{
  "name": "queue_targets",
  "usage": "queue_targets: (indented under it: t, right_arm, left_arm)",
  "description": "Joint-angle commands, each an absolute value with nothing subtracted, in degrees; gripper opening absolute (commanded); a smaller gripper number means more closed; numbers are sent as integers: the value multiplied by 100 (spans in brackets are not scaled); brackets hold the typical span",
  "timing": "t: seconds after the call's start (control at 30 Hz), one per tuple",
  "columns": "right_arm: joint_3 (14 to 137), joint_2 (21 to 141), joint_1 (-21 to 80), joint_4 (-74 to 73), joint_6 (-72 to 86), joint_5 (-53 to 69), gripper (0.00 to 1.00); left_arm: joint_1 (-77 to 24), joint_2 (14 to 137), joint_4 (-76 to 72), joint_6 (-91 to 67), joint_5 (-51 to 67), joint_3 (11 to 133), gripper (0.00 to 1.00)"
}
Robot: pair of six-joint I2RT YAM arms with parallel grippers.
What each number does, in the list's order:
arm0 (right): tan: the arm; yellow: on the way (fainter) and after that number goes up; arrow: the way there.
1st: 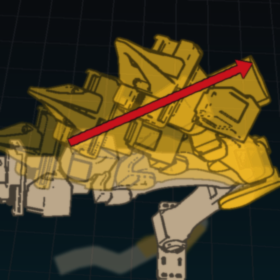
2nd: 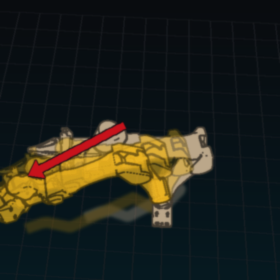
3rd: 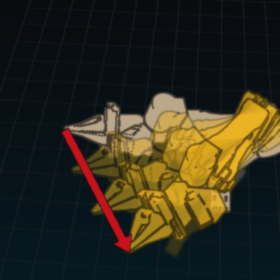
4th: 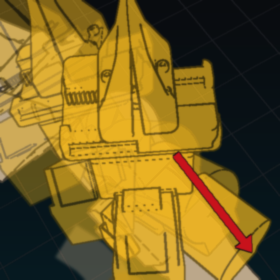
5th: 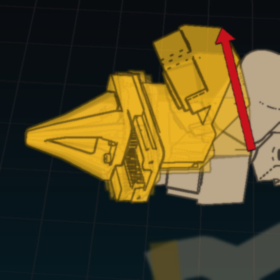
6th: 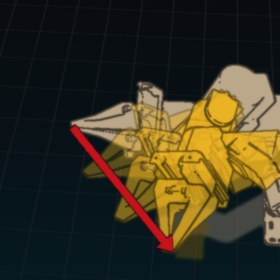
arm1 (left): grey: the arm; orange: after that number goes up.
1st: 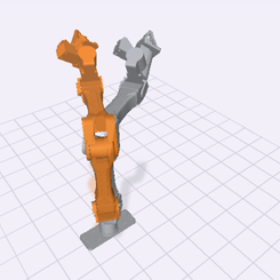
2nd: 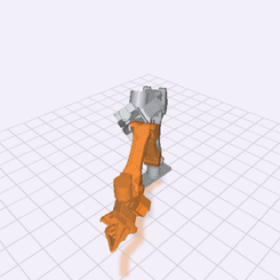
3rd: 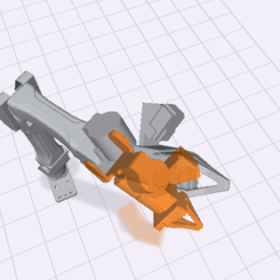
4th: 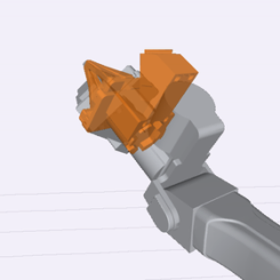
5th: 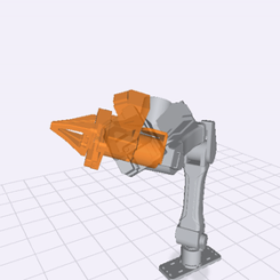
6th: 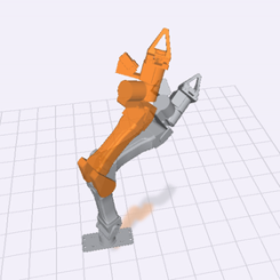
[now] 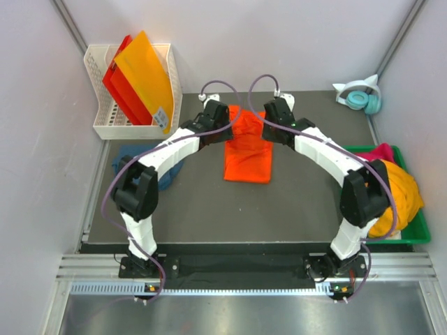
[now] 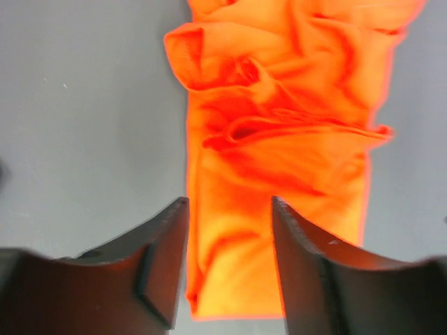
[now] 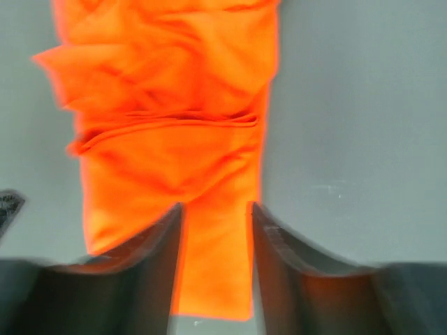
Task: Fold and stack the t-shirts
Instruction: Fold the tshirt
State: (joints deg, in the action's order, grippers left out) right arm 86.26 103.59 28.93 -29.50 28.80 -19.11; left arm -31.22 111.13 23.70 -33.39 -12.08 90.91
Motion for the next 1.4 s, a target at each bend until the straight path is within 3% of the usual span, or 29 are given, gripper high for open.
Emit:
queue_targets:
  t: [0.0,0.03,0.13,0.23,0.57,0.9,1.37]
  right_arm:
    - [7622,9721,3137,-2242,3277,-1390,29]
    - [7281,9703,3199,-2137,3418,-1319,17]
    - [6918,9834,3365,-2039,3603,-1222,4]
    - [6646,9922,3550,-1943,3691,-1266,1]
    - [5969,9888,3735,-2074,4069,-1468,0]
    - [4590,9458,4025,-2171,4684,-1617,0]
    - [3991,9027,4508,-2408,5089,-1714,0]
  left_arm:
    - [-3138,10460,1444,-3787,-408,8237,51]
    - [-3155,10389,1285,-3892,-274,7896,49]
    - [-3243,10432,1134,-4086,217,7516,45]
    - [-3366,10547,1038,-4113,360,7313,41]
    - [-3559,10679,1037,-4148,501,6742,38]
    - [-3691,10371,1037,-4412,387,5319,36]
    - [-4245,9748,1028,-4702,290,4264,34]
